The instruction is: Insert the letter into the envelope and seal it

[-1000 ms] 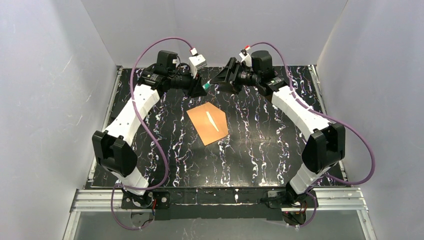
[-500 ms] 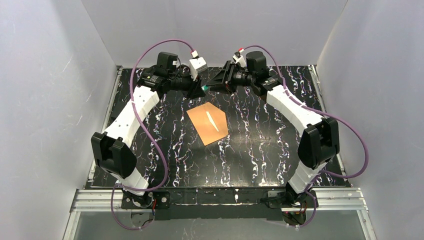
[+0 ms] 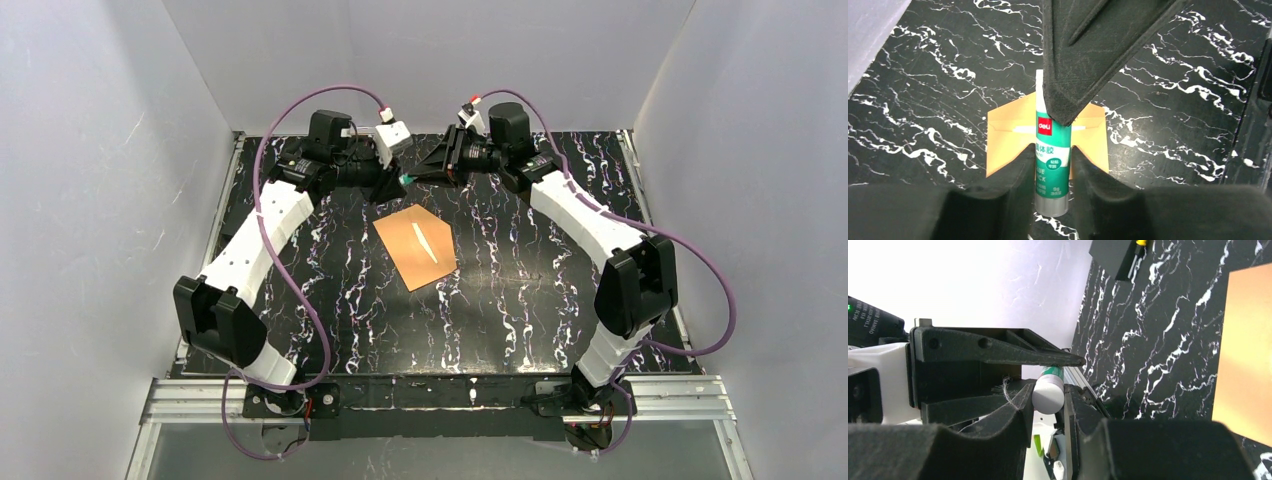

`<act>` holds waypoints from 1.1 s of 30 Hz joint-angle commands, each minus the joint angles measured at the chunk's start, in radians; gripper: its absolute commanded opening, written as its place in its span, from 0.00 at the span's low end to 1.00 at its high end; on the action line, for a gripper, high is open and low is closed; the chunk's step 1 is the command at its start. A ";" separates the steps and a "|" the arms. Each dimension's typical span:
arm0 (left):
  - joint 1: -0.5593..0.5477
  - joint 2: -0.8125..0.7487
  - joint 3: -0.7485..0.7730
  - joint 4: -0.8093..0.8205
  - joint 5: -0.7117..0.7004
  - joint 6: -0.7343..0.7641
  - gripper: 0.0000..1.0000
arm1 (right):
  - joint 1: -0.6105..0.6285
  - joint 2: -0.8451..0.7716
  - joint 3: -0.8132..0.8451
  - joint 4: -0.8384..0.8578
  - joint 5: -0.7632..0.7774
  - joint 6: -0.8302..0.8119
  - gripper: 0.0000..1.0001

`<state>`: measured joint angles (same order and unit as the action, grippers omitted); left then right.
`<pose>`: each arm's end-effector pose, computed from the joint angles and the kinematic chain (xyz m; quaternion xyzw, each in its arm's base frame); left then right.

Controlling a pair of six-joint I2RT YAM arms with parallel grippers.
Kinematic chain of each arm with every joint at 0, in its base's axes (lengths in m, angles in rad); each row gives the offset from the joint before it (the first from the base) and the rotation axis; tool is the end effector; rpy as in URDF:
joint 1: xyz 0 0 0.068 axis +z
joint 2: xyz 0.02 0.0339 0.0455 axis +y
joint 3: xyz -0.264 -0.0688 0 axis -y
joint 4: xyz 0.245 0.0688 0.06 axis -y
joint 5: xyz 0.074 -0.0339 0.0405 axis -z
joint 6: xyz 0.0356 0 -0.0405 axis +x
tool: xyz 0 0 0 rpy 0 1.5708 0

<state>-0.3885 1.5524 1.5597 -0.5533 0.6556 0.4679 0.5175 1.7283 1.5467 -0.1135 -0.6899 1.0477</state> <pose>0.3130 -0.1516 0.3862 0.4862 0.6851 -0.2620 0.4749 0.3454 0.2227 0.3595 0.0038 0.7824 0.5878 0.2058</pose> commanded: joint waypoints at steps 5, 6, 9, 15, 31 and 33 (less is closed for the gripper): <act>0.011 -0.032 0.057 0.017 0.056 -0.344 0.63 | -0.003 -0.062 -0.082 0.420 -0.024 0.133 0.01; 0.028 -0.030 0.056 0.037 0.089 -0.417 0.66 | -0.005 -0.072 -0.093 0.443 -0.017 0.134 0.01; 0.094 -0.030 0.040 0.136 0.273 -0.629 0.70 | -0.010 -0.098 -0.141 0.540 -0.004 0.161 0.01; 0.145 -0.088 -0.077 0.506 0.377 -1.101 0.70 | -0.016 -0.113 -0.194 0.804 -0.005 0.270 0.01; 0.157 -0.099 -0.108 0.856 0.364 -1.702 0.45 | -0.016 -0.084 -0.172 0.939 0.044 0.357 0.01; 0.161 -0.093 -0.102 0.855 0.353 -1.712 0.40 | -0.016 -0.077 -0.168 0.934 0.038 0.358 0.01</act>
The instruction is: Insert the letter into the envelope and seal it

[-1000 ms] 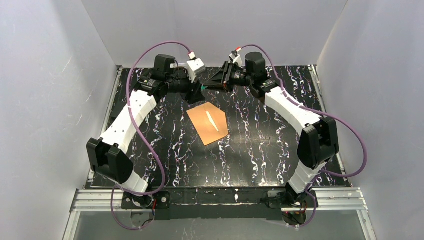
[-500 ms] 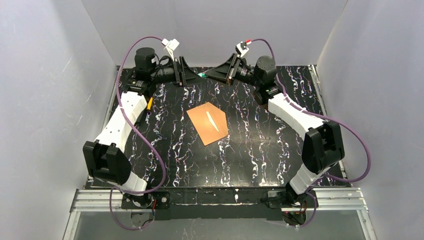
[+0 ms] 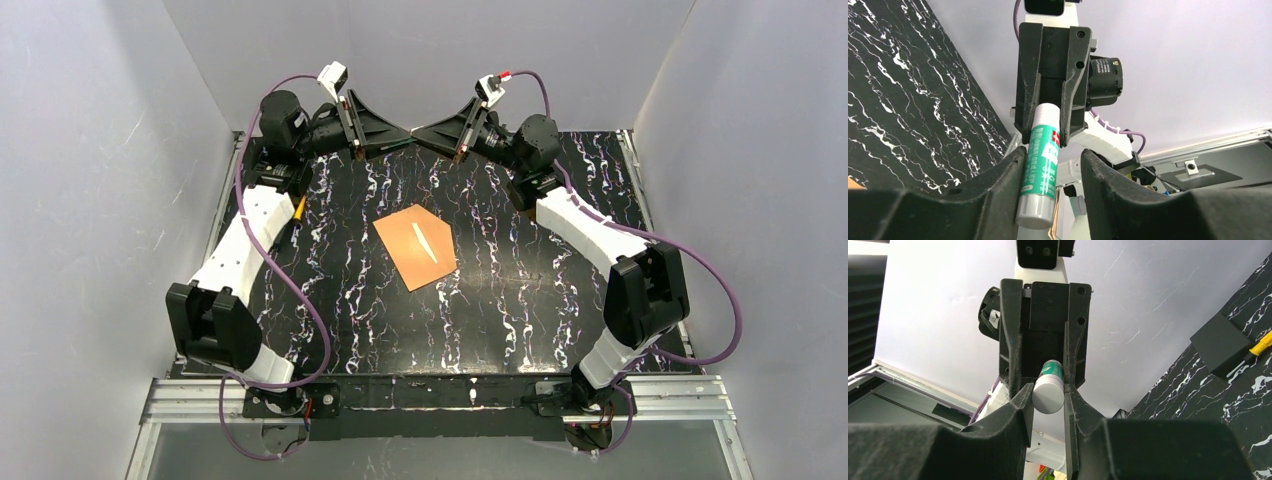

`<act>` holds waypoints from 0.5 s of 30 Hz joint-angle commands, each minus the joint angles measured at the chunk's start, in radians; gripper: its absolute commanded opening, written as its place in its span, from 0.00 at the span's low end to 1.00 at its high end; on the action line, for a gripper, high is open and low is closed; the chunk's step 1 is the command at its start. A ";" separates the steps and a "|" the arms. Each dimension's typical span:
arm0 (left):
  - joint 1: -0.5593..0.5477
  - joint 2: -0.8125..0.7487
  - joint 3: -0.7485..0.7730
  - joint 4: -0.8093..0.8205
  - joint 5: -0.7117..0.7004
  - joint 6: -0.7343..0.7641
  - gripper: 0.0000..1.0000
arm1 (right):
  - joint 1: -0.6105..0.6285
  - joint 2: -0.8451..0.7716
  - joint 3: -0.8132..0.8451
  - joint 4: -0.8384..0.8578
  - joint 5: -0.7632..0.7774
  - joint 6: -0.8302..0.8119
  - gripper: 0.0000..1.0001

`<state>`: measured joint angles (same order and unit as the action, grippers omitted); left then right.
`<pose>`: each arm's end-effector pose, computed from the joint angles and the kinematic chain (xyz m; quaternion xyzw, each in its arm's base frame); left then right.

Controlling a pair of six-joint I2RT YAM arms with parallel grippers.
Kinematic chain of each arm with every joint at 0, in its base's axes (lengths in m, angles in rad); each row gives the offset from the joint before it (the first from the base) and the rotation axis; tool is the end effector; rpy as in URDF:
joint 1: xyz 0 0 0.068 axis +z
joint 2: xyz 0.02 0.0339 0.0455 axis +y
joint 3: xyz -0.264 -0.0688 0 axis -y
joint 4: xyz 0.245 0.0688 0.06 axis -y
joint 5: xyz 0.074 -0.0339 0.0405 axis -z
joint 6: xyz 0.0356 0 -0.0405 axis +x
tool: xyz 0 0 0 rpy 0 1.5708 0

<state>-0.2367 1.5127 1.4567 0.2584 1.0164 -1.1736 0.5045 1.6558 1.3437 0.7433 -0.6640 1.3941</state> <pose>0.3268 -0.1100 0.4419 0.0872 0.6629 -0.6730 0.3162 0.3279 0.2061 0.4011 -0.0283 0.5785 0.7496 0.3205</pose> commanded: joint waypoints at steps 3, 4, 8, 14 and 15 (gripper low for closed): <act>0.009 -0.056 -0.002 0.046 -0.051 -0.075 0.30 | -0.003 -0.008 0.048 0.023 -0.001 -0.035 0.01; 0.009 -0.064 -0.011 0.048 -0.075 -0.066 0.25 | -0.003 -0.011 0.048 0.002 0.004 -0.050 0.01; 0.008 -0.075 -0.030 0.050 -0.107 -0.042 0.01 | -0.002 0.000 0.055 0.014 0.003 -0.045 0.01; 0.012 -0.068 -0.049 0.050 -0.076 0.019 0.00 | -0.006 -0.010 0.068 -0.002 0.013 -0.024 0.53; 0.013 -0.061 -0.050 0.050 -0.065 0.027 0.00 | -0.006 -0.010 0.076 -0.011 0.011 -0.027 0.58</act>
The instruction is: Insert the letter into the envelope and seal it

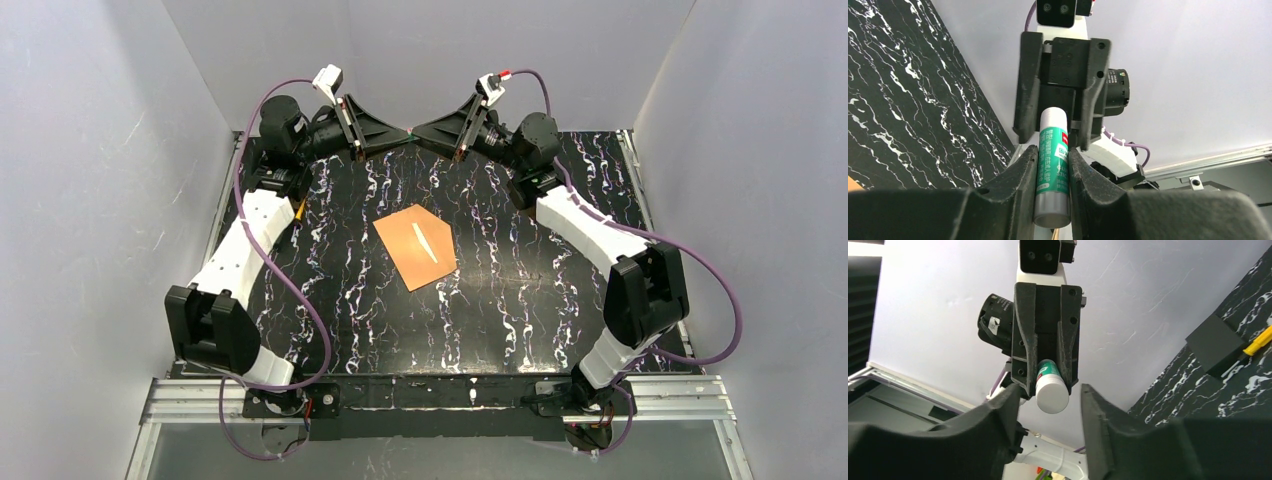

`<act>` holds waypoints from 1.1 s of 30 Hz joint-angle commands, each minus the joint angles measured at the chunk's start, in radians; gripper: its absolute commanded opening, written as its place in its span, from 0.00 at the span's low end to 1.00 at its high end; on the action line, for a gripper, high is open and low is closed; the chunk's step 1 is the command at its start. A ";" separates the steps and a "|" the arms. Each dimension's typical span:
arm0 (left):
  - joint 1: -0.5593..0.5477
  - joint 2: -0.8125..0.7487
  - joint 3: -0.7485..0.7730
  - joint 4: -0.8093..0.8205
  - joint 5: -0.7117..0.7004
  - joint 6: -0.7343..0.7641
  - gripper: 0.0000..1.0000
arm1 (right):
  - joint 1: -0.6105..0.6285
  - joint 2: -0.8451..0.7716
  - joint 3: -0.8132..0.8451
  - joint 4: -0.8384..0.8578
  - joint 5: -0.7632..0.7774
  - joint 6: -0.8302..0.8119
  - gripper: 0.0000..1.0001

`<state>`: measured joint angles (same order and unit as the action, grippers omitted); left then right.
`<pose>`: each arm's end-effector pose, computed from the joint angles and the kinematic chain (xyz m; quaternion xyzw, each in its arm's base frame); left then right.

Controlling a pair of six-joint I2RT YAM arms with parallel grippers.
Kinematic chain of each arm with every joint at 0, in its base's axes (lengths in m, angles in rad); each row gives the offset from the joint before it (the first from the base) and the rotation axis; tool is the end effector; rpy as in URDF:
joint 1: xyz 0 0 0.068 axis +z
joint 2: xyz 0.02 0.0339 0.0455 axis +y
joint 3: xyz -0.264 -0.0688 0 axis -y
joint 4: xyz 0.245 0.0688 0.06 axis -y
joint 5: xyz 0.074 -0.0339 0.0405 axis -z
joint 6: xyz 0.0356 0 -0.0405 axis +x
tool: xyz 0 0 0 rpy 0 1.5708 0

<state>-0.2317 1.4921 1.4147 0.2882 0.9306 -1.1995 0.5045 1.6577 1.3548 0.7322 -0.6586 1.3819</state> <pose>0.3256 -0.1062 0.4375 0.0474 0.6597 -0.6688 0.3393 0.3287 0.2064 0.4032 -0.0292 0.5784 0.7471 0.3262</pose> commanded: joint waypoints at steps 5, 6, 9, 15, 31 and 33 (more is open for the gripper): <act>0.014 -0.019 -0.001 0.020 0.055 0.082 0.00 | -0.005 0.004 0.105 -0.018 -0.046 0.027 0.53; 0.014 -0.016 0.006 0.020 0.068 0.095 0.00 | -0.006 0.007 0.110 -0.010 -0.054 0.037 0.50; 0.018 0.004 0.040 0.020 0.118 0.106 0.00 | -0.006 0.014 0.142 -0.066 -0.088 0.033 0.43; 0.021 0.021 0.085 0.020 0.171 0.169 0.00 | -0.006 0.002 0.168 -0.185 -0.127 -0.023 0.45; 0.084 0.067 0.088 0.020 0.234 0.119 0.00 | -0.037 0.015 0.236 -0.396 -0.162 -0.187 0.01; 0.095 0.083 0.082 0.020 0.261 0.112 0.00 | -0.053 0.023 0.245 -0.408 -0.211 -0.215 0.01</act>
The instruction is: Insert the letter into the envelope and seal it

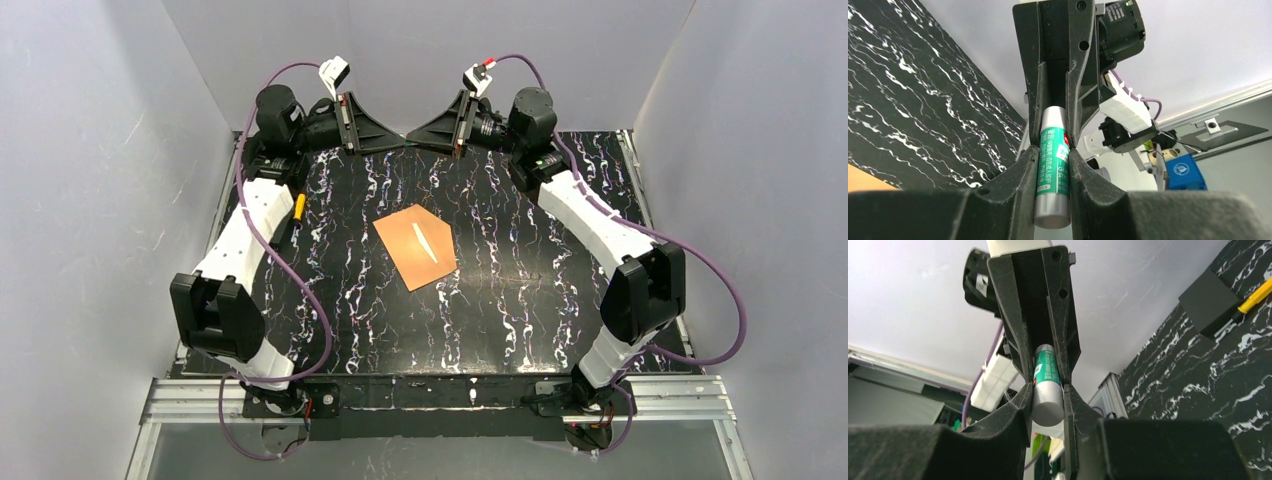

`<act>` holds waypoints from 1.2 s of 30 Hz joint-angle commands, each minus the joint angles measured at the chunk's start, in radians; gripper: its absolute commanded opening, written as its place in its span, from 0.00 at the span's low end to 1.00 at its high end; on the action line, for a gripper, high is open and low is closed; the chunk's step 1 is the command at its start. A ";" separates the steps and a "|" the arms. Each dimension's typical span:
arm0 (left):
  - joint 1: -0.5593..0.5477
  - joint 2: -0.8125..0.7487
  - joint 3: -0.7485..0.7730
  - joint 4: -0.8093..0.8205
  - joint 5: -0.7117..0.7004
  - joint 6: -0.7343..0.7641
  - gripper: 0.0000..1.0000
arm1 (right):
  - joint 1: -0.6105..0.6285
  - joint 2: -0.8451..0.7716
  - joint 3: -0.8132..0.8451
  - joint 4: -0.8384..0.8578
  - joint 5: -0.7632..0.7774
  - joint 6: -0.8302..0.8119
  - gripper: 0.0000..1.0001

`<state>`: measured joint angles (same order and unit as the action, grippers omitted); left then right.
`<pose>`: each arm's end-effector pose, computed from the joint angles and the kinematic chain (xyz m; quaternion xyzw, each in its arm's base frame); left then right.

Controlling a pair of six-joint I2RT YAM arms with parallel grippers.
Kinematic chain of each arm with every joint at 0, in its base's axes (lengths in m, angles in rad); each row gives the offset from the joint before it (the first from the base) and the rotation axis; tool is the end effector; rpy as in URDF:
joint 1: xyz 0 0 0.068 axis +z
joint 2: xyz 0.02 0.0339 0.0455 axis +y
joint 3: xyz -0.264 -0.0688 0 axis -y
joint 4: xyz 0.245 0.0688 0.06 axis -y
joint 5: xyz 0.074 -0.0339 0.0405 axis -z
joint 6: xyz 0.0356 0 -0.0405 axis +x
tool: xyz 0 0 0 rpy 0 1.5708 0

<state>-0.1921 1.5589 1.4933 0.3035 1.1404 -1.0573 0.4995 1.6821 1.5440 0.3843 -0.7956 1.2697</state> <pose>0.3390 -0.0989 0.4422 0.1670 0.6503 -0.6577 0.3415 0.3356 0.2121 0.4257 -0.0702 0.6402 0.7134 0.2763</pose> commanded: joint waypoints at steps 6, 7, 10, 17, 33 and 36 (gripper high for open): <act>0.095 0.046 -0.051 0.005 0.098 -0.076 0.00 | -0.088 0.020 0.147 -0.354 -0.222 -0.394 0.01; 0.101 0.048 -0.054 0.005 0.101 -0.077 0.00 | -0.096 0.015 0.139 -0.341 -0.239 -0.397 0.01; 0.106 0.065 -0.048 0.005 0.108 -0.088 0.00 | -0.101 0.003 0.129 -0.314 -0.260 -0.412 0.01; 0.113 0.111 -0.040 0.005 0.117 -0.096 0.00 | -0.101 -0.021 0.080 -0.103 -0.304 -0.315 0.01; 0.110 0.083 -0.072 0.008 0.103 -0.019 0.00 | -0.164 0.039 0.071 -1.042 0.514 -0.904 0.01; 0.111 0.064 -0.090 0.008 0.090 0.000 0.00 | -0.161 0.025 -0.035 -1.066 0.702 -0.894 0.01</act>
<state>-0.0818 1.7092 1.4303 0.2996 1.2335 -1.1049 0.3401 1.7081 1.5948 -0.4568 -0.4603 0.4808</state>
